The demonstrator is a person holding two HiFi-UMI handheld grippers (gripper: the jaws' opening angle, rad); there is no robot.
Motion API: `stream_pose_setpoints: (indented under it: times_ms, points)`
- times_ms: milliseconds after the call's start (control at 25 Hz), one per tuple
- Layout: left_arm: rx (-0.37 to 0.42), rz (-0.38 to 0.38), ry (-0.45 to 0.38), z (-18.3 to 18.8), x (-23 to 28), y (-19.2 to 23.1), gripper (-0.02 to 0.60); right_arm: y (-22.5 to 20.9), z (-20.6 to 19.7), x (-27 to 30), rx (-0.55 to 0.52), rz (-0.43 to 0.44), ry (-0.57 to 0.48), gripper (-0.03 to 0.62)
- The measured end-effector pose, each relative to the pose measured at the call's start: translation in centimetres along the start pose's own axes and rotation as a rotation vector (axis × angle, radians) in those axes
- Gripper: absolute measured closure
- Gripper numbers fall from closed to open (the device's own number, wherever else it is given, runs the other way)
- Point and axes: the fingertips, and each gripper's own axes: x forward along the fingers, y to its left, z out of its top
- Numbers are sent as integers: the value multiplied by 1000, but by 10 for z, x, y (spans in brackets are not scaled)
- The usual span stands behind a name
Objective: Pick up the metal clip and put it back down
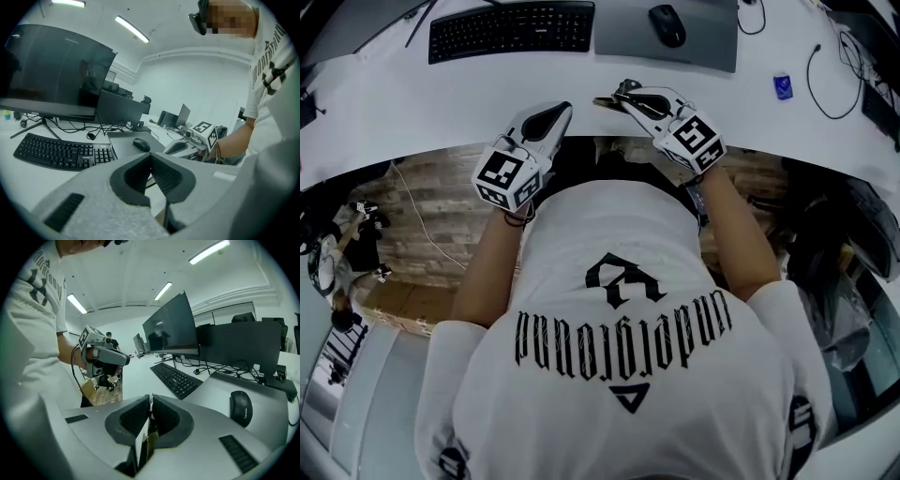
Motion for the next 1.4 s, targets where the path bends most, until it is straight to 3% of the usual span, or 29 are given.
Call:
stream_pose_setpoints:
  times_ms: [640,960,1400]
  points:
    - [-43,-12,85,-34,29,33,568,-14,-51,44,90,92,35,563]
    - [-63,-17,102,-46,28,39,568,-21,-80,49,93,105,100,569]
    - [-78,-30,105,-47,34,45,568,-41,-83,56,42,93,136,566]
